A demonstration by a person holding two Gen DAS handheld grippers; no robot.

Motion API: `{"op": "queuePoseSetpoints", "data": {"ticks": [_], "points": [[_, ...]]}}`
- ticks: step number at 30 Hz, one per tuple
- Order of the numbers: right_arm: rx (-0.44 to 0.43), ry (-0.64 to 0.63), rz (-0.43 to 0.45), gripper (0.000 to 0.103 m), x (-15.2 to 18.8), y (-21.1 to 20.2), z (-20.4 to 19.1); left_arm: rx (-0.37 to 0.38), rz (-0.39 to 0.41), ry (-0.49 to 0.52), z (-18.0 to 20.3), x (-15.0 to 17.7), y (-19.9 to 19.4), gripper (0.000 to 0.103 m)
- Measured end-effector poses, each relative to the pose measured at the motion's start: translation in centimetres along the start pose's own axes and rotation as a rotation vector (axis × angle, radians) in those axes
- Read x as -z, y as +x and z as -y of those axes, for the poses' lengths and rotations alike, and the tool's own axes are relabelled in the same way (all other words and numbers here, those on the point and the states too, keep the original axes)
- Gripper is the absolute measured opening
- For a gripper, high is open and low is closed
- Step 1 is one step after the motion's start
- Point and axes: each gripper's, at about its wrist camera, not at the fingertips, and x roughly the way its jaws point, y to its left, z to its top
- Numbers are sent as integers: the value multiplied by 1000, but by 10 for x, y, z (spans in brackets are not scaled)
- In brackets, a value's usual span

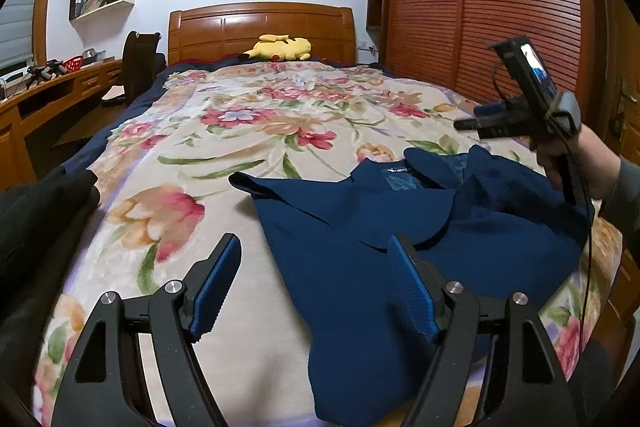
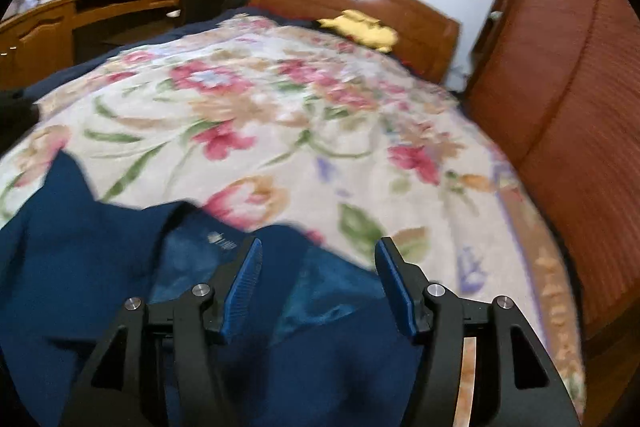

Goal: Fold large clothes

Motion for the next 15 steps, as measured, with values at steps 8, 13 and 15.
{"op": "queuePoseSetpoints", "data": {"ticks": [8,13,15], "points": [[-188,-120,-10,61,44,-42,-52,-15,-1,-3,-5,0,0,77],[-285,-220,-28,61,62,-62,-79,-23,-3,-12,-9,1,0,77],[-325,-272,-41,61,67,-68,-90,-25,-3,-14,-10,1,0,77]]}}
